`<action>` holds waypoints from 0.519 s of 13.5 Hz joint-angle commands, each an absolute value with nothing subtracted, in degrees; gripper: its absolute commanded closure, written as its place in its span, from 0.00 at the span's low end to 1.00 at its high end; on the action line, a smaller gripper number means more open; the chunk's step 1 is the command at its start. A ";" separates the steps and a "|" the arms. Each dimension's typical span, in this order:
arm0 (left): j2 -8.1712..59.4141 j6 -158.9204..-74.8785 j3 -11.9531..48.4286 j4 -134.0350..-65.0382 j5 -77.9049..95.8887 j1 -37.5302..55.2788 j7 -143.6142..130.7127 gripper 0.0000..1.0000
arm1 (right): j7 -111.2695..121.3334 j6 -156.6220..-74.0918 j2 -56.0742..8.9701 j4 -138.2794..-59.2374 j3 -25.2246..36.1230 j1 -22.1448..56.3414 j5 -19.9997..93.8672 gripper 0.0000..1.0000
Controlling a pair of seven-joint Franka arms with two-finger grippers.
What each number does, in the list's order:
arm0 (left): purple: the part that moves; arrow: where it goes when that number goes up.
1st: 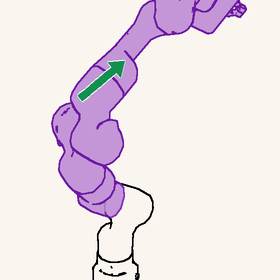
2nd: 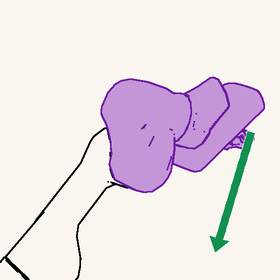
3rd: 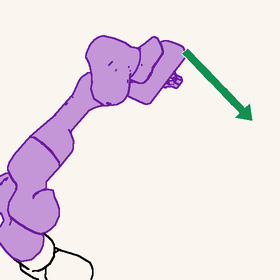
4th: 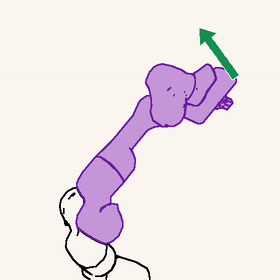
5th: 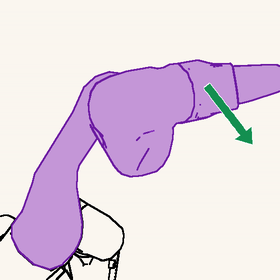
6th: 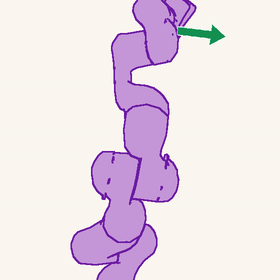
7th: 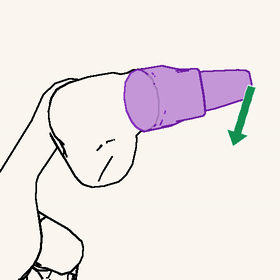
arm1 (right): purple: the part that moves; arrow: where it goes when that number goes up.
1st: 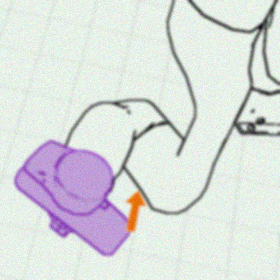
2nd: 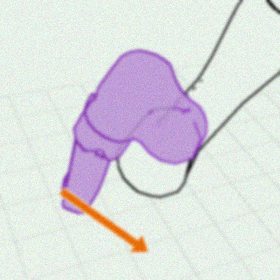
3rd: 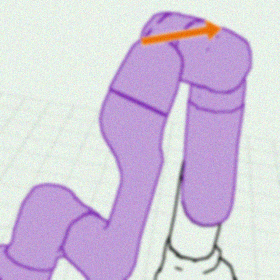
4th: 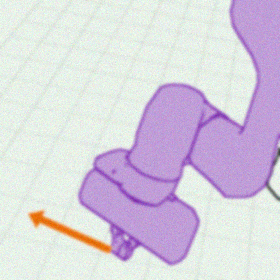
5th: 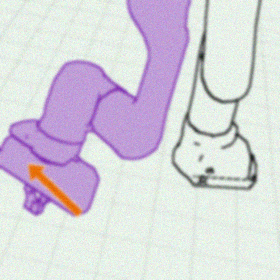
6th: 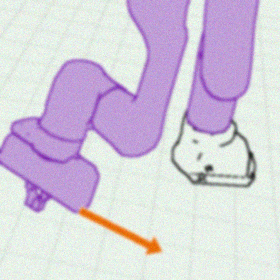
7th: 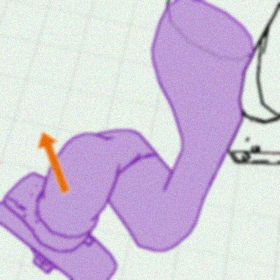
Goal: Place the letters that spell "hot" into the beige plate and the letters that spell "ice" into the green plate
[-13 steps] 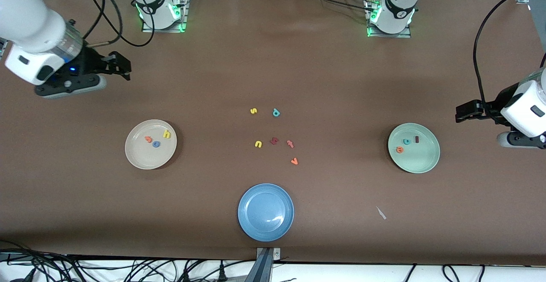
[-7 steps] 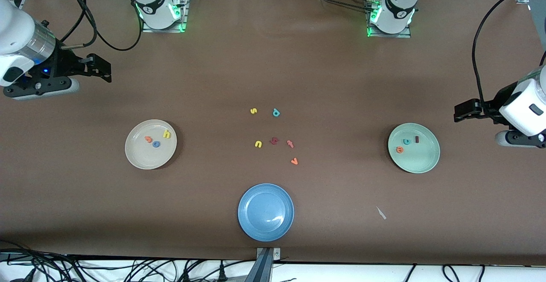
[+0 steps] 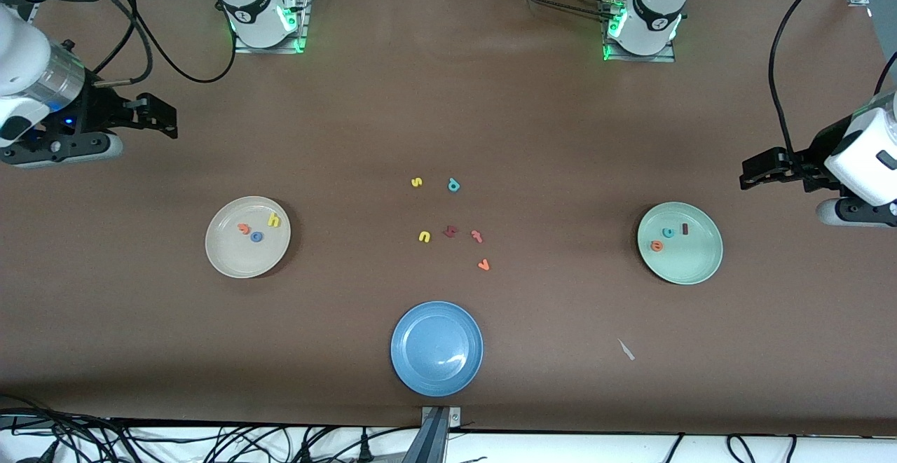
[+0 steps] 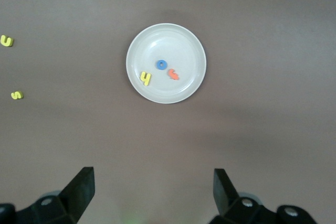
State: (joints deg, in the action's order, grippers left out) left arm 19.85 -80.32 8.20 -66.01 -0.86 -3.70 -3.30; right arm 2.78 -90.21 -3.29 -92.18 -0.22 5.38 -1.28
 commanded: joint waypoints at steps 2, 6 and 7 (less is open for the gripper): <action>16.26 -82.79 7.47 -71.37 1.14 -5.10 0.18 0.00 | 2.72 -88.68 -3.87 -90.88 0.17 4.92 -1.14 0.00; 16.52 -82.79 7.21 -70.93 0.70 -4.49 -0.35 0.00 | 3.43 -85.97 -3.78 -88.08 0.26 4.84 -1.93 0.00; 16.52 -82.79 7.12 -70.75 0.70 -4.40 -0.35 0.00 | 3.25 -85.96 -3.87 -87.81 0.87 4.83 -1.85 0.00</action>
State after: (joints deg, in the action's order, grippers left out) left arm 18.42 -81.85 8.07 -68.75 -0.54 -4.95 -1.35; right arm 2.83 -88.30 -3.38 -90.78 0.49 5.22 -1.36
